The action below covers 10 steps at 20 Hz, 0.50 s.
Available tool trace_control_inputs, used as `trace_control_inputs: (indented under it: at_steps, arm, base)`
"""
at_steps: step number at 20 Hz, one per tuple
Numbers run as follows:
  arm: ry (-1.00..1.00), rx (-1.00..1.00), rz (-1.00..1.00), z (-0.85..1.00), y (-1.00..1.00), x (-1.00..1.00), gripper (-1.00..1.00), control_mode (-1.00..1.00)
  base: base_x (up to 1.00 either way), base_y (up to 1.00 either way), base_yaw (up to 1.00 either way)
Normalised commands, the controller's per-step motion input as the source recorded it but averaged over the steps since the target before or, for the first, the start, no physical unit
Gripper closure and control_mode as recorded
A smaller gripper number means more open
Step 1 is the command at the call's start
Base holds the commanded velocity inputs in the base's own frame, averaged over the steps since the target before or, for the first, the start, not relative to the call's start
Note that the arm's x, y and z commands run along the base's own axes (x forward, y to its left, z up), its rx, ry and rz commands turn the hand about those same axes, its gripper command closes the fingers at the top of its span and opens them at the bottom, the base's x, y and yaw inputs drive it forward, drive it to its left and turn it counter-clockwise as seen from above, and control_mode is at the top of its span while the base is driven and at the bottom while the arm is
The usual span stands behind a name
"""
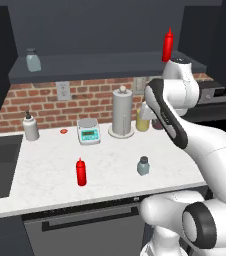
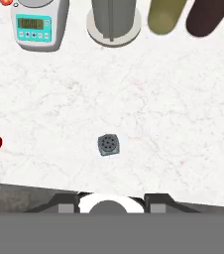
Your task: Put the shaker and condiment bottle from the counter next to their counterparts in the cabinet.
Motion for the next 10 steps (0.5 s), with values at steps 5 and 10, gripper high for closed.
trace_control_inputs:
  at_steps: [5, 10]
  arm:
    - [-0.02, 0.00, 0.03, 0.00, 0.01, -0.37, -1.00, -1.00]
    - [-0.14, -0.01, 0.31, 0.00, 0.28, -0.92, -1.00, -1.00]
  base:
    - [0.00, 0.00, 0.00]
    - [0.00, 0.00, 0.00]
